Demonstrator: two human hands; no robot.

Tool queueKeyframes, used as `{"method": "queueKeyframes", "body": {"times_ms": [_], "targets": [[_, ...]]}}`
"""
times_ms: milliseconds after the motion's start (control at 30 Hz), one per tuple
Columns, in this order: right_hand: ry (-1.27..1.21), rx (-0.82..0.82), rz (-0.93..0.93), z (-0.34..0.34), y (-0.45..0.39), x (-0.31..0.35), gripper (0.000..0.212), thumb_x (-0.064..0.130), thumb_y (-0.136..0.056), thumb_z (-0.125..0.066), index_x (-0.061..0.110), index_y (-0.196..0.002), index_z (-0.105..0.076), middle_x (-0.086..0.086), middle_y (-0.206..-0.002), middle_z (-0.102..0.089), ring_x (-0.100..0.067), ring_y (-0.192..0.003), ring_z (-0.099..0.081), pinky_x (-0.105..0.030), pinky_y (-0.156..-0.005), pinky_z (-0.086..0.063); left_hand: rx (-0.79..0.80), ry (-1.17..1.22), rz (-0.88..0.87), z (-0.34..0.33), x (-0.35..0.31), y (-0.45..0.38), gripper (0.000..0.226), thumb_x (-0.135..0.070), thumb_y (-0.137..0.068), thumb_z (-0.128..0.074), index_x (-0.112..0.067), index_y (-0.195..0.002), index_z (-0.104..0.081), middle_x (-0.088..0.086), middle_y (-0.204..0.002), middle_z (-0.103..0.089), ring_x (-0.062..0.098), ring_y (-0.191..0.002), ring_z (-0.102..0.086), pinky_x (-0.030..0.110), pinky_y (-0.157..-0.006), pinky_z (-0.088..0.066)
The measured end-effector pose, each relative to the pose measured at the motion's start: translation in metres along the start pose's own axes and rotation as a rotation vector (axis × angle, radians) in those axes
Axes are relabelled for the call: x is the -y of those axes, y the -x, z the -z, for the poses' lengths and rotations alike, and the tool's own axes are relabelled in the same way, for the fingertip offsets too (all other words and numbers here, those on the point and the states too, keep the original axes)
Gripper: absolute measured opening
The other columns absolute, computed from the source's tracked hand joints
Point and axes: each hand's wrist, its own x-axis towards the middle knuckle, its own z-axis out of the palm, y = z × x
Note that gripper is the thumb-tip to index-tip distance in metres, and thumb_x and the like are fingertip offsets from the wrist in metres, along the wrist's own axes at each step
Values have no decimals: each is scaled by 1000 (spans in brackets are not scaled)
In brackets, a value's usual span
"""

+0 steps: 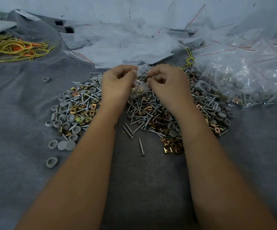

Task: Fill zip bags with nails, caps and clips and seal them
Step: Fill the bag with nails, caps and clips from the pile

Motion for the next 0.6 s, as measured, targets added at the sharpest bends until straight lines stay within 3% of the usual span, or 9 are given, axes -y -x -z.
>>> {"method": "queueKeyframes", "body": {"times_ms": [167,367,467,600], "targets": [[-40,-25,25,1,2,3,19,16,-92,-60,21,-103,-74,8,-91,-72,-9,-85,-69,-40,-81,-57,42,35,2,6,-2,-1,17,-8,-91,-62,-18,-87,-74,-9,-60,-65,8,-49,-54,19,-52,-44],[-168,-72,-7,6,3,9,32,9,-91,-54,40,-91,-63,13,-93,-66,-15,-73,-67,-35,-64,-56,-101,-9,29,12,3,-9,13,-10,-88,-67,-20,-83,-73,-4,-61,-61,5,-50,-51,19,-53,-44],[-58,-45,-25,8,2,5,32,4,-86,-52,35,-90,-63,13,-91,-63,-10,-70,-60,-30,-56,-49,-76,-86,30,13,6,-9,8,-13,-87,-69,-11,-94,-74,8,-75,-66,12,-62,-55,24,-61,-47],[177,71,-54,10,2,4,31,5,-81,-51,32,-75,-66,14,-75,-63,-9,-68,-58,-29,-64,-49,-219,-121,-93,12,3,-6,10,-11,-89,-64,-18,-89,-71,0,-73,-59,1,-56,-47,16,-55,-40]]}}
